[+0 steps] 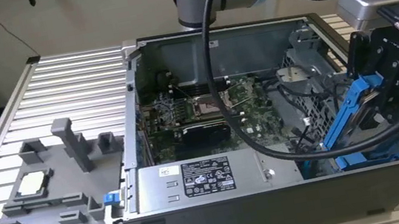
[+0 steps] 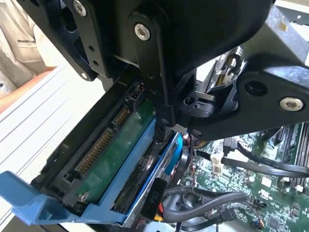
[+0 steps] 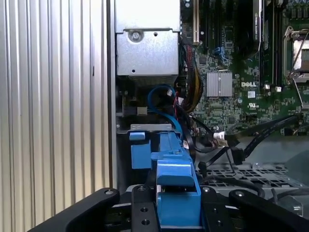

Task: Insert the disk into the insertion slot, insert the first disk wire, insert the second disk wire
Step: 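Insert the disk into the insertion slot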

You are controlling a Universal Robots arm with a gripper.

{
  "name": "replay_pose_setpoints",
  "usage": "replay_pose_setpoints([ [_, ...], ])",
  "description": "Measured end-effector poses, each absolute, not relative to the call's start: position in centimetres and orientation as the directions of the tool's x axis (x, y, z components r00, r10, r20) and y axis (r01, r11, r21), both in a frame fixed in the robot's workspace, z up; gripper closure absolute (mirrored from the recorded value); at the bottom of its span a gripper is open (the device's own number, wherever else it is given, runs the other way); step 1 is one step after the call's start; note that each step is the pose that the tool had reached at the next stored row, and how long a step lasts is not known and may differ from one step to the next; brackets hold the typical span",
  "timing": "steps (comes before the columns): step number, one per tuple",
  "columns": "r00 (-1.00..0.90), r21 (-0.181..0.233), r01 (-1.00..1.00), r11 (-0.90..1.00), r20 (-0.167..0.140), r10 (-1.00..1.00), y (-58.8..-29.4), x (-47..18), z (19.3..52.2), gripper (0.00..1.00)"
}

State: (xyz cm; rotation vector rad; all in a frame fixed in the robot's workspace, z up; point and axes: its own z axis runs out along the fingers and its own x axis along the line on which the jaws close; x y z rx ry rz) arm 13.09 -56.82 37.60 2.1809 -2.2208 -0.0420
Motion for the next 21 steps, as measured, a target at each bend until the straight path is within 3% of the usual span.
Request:
replay_pose_setpoints([
  [4,-0.018,0.039,-0.999,0.018,0.001,-1.000,-56.8,13.1,37.5,0.66],
  [5,-0.018,0.039,-0.999,0.018,0.001,-1.000,-56.8,13.1,37.5,0.59],
  [13,-0.018,0.039,-0.999,0.018,0.001,-1.000,-56.7,13.1,40.0,0.59],
  [18,-0.017,0.006,-1.000,0.016,-0.071,-0.997,-56.7,13.1,40.0,0.59],
  [21,-0.013,-0.033,-0.999,0.016,-0.089,-0.996,-56.7,13.1,40.0,0.59],
])
